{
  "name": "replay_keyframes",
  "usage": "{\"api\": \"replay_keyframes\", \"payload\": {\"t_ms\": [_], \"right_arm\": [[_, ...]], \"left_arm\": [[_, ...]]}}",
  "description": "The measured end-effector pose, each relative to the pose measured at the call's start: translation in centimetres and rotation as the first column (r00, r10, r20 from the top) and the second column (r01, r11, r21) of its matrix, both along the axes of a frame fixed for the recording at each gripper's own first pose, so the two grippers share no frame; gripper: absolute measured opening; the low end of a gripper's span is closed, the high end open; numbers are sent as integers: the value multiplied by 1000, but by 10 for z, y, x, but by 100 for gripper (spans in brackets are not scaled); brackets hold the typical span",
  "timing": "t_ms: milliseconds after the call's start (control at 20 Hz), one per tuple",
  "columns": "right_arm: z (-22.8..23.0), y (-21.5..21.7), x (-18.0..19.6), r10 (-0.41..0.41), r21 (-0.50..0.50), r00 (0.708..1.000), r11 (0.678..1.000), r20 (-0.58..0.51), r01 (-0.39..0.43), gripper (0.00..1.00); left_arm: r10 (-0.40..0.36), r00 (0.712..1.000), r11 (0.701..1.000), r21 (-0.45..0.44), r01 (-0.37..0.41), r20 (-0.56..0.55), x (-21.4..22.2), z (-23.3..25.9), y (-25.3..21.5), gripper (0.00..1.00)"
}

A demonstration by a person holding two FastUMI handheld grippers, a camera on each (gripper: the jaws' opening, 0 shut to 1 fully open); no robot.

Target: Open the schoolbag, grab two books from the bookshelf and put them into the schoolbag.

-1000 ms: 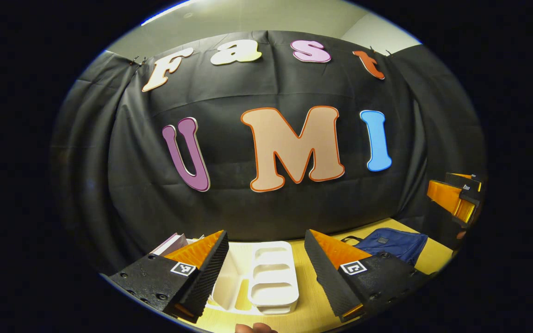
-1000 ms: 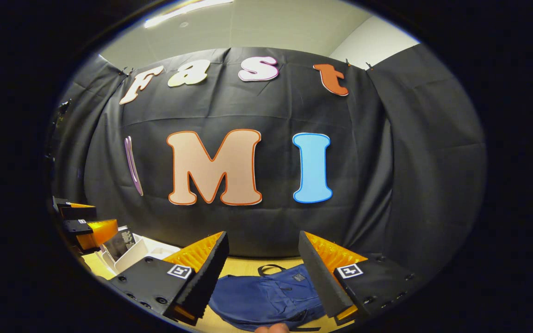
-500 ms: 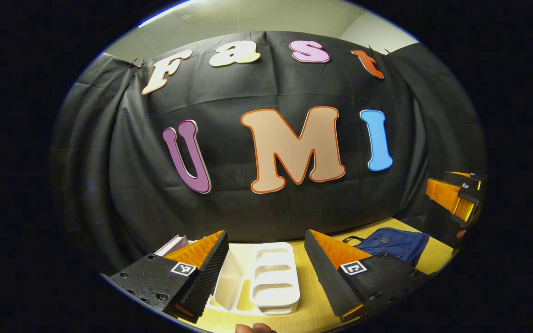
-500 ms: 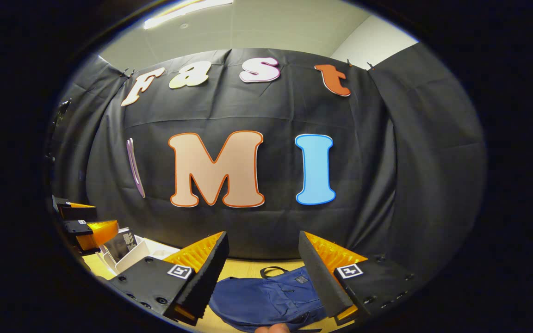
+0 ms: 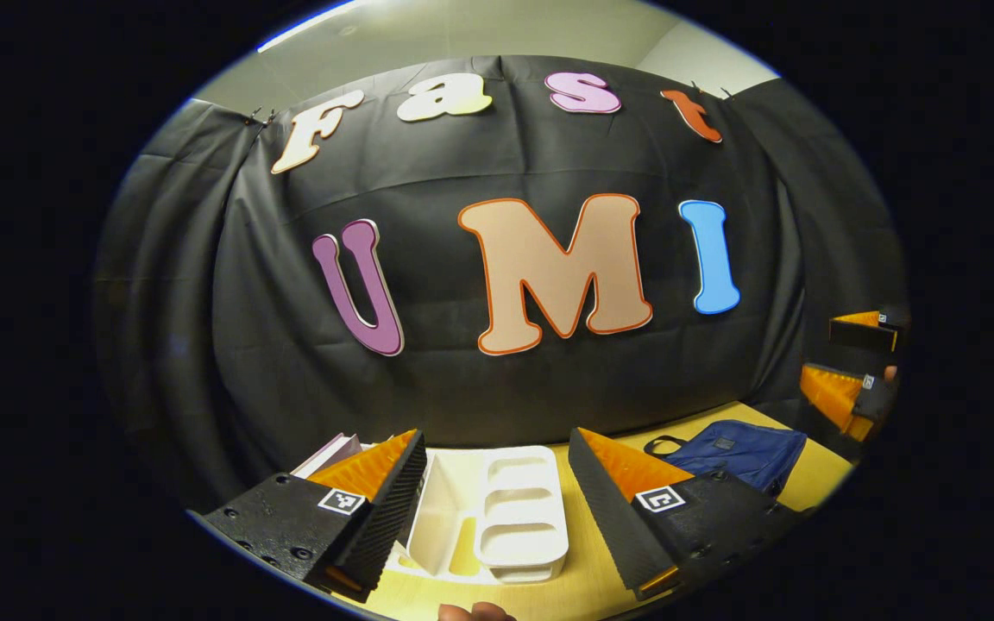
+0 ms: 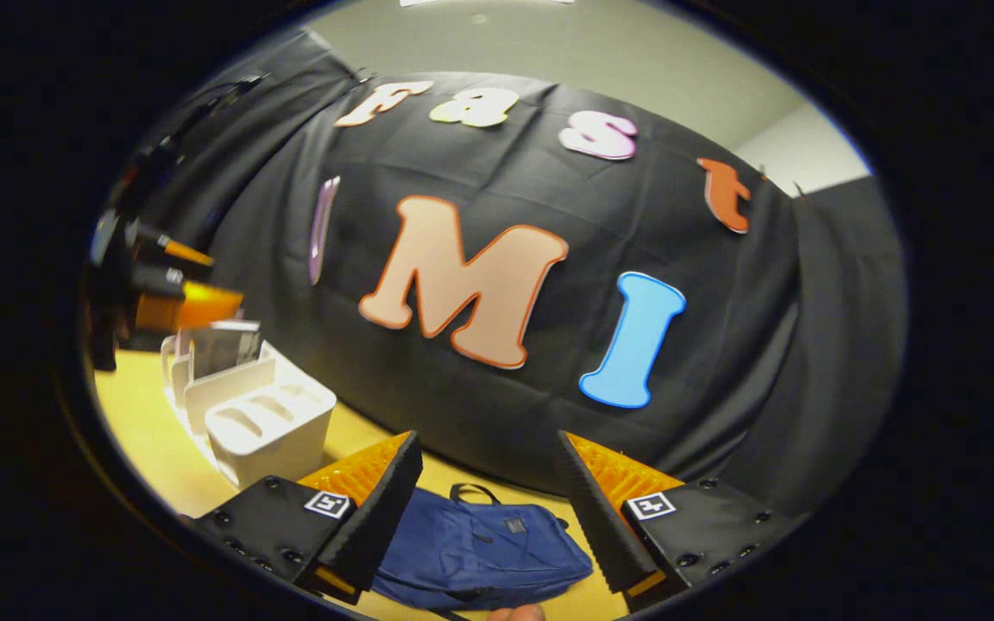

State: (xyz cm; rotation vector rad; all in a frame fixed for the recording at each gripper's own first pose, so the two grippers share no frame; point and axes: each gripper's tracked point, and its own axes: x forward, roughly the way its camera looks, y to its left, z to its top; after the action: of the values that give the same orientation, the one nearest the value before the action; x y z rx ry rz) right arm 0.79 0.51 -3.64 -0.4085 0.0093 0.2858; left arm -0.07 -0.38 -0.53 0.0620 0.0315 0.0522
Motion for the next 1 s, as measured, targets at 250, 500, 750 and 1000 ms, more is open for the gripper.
{"api": "replay_keyframes", "payload": {"t_ms": [250, 500, 750, 1000], "right_arm": [[-96, 3, -24, 167, -344, 978, 917, -126, -201, 90], [-197, 3, -30, 261, -561, 927, 740, -269, -371, 94], [-254, 17, -17, 294, -663, 889, 593, -350, -457, 99], [-290, 32, -3, 262, -698, 884, 544, -387, -467, 99]], "left_arm": [[31, 1000, 999, 14, -31, -5, -3, -1, 12, 97], [56, 998, 998, 32, -56, -11, -7, -1, 22, 100], [90, 996, 995, 34, -89, -25, -13, -4, 33, 97], [127, 992, 991, 38, -126, -26, -20, -4, 45, 97]]}}
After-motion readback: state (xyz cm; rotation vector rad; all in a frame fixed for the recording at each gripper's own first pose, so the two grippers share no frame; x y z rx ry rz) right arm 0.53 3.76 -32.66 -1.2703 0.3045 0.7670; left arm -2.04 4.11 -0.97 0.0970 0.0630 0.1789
